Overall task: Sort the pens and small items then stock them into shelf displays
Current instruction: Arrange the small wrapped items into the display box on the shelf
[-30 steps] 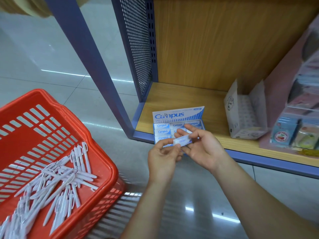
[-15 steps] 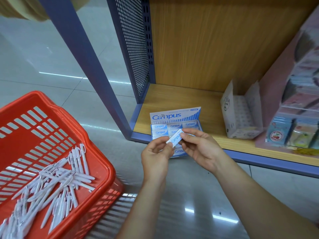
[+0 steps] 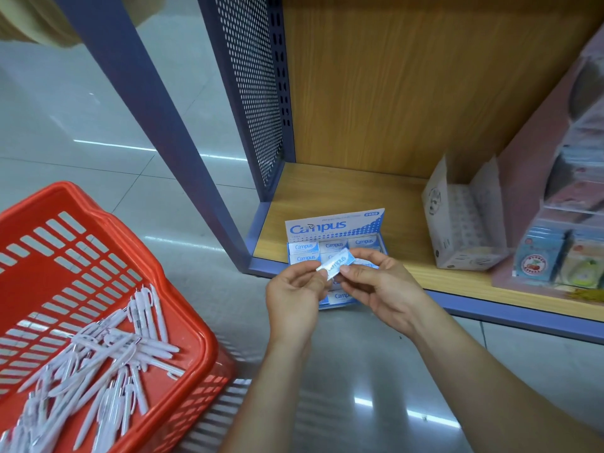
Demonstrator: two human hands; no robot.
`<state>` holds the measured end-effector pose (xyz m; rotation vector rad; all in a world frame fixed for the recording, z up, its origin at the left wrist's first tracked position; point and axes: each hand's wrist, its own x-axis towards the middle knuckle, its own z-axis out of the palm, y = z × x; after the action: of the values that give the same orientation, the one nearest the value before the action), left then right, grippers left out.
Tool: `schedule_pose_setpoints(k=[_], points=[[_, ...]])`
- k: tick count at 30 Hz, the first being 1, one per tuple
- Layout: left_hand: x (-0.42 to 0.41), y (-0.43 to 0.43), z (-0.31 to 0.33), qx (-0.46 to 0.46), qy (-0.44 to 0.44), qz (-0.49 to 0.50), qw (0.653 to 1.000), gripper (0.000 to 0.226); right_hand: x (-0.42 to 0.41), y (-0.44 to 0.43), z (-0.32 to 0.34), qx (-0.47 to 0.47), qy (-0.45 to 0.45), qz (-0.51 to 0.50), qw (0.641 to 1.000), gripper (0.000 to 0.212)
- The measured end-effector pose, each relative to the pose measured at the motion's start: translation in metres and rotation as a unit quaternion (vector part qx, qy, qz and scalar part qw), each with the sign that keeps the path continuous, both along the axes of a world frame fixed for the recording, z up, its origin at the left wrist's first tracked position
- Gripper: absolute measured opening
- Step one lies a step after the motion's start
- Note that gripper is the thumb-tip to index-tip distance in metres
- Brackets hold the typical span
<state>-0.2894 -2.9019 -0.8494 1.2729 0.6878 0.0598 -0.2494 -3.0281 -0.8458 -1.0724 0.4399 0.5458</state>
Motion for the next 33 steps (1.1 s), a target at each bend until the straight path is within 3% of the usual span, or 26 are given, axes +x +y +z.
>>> schedule_pose_setpoints(k=[3, 6, 9, 11, 14, 19, 24, 28, 33], points=[[0.007, 0.000, -0.003, 0.030, 0.003, -0.029, 0.999, 0.013, 0.004, 0.006, -0.005, -0.020, 0.006, -0.033, 0.999, 0.020], [0.016, 0.009, -0.014, 0.148, 0.002, -0.035, 0.988, 0.019, 0.011, 0.013, -0.013, -0.065, 0.010, -0.104, 0.992, 0.014], [0.025, 0.025, -0.023, 0.371, 0.017, -0.059, 0.927, 0.024, 0.022, 0.017, -0.025, -0.160, 0.017, -0.186, 0.969, 0.015], [0.030, 0.031, -0.029, 0.439, 0.021, -0.113, 0.891, 0.034, 0.029, 0.020, -0.033, -0.196, 0.016, -0.214, 0.957, 0.014], [0.036, 0.031, -0.036, 0.428, 0.044, -0.184, 0.884, 0.048, 0.037, 0.029, -0.038, -0.205, 0.005, -0.237, 0.950, 0.014], [0.034, 0.033, -0.045, 0.435, 0.029, -0.207, 0.876, 0.061, 0.045, 0.040, -0.049, -0.261, -0.016, -0.197, 0.945, 0.011], [0.030, 0.038, -0.048, 0.424, 0.020, -0.228, 0.876, 0.073, 0.045, 0.036, -0.048, -0.399, -0.076, -0.083, 0.910, 0.033], [0.030, 0.038, -0.050, 0.419, 0.015, -0.224, 0.880, 0.067, 0.048, 0.032, -0.051, -0.426, -0.105, -0.010, 0.898, 0.030], [0.037, 0.037, -0.048, 0.430, 0.028, -0.239, 0.870, 0.063, 0.050, 0.029, -0.045, -0.407, -0.092, 0.025, 0.909, 0.035]])
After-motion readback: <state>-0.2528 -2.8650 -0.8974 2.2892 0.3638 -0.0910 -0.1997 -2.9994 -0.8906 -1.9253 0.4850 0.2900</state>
